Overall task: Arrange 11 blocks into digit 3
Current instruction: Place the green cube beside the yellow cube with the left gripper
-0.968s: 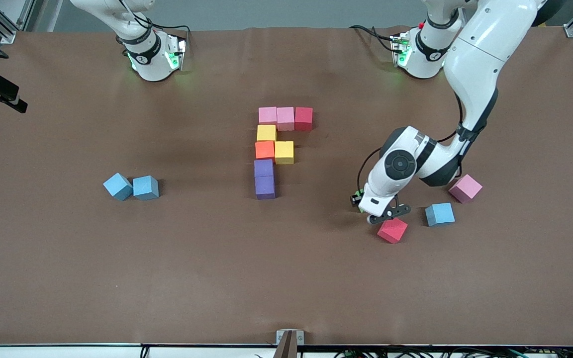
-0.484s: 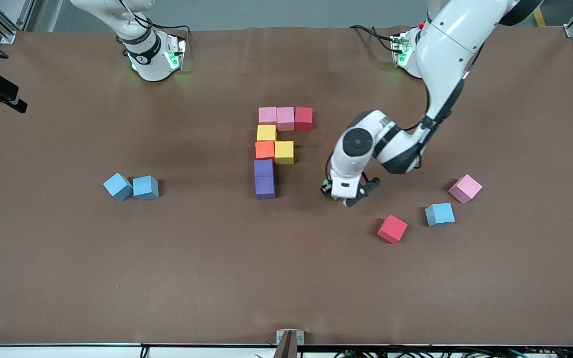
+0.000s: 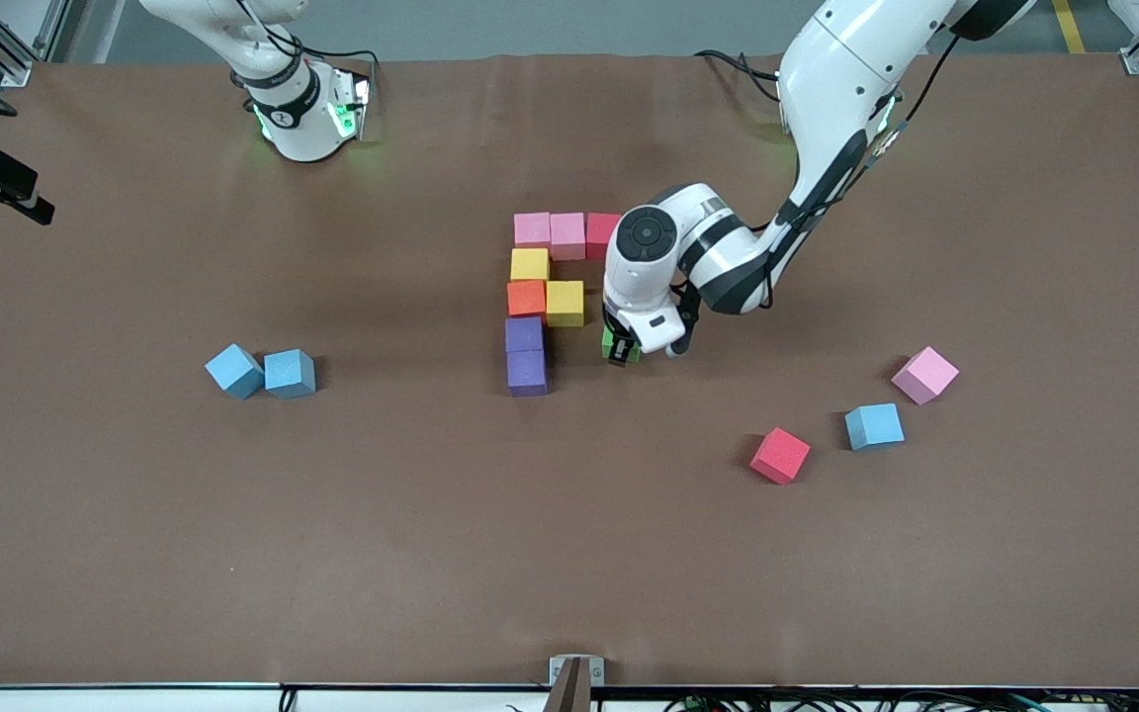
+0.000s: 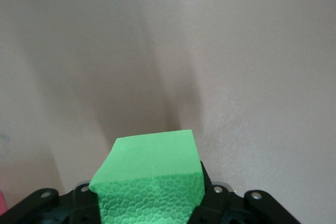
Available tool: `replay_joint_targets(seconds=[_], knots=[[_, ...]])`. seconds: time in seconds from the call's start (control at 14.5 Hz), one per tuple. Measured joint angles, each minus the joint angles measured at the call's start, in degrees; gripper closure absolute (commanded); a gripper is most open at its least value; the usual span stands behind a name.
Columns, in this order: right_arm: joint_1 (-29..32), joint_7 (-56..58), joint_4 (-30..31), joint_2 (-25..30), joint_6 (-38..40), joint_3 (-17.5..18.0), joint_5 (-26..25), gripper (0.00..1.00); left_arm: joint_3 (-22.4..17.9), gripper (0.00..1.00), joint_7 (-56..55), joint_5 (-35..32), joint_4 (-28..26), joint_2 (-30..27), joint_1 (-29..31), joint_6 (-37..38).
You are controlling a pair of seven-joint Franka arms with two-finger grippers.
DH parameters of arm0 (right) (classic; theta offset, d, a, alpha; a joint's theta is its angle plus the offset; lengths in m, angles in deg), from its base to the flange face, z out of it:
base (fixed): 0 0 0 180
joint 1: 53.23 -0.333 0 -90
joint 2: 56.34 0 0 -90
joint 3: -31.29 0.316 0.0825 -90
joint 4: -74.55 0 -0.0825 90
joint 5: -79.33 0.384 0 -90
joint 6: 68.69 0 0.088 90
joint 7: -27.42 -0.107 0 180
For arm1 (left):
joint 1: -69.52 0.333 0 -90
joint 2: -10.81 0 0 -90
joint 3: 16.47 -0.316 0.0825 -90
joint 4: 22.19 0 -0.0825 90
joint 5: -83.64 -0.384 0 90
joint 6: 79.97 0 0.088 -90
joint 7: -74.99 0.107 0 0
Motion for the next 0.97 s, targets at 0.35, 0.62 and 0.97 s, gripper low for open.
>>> replay_joint_targets(seconds=[0.35,0.62,0.97], knots=[[0.0,0.0,0.0,0.0,0.0,0.0,0.0,0.0,0.1,0.72,-10.4,0.0,-2.8,-1.1,-1.6,-0.1],[0.0,0.0,0.0,0.0,0.0,0.0,0.0,0.0,0.1,0.72,-16.1,-1.1,-5.1,-2.0,-3.2,-1.1],[0.0,0.0,0.0,0.0,0.0,0.0,0.0,0.0,0.0,0.73,-16.5,-2.9,-8.0,-2.0,-3.5,-6.0]])
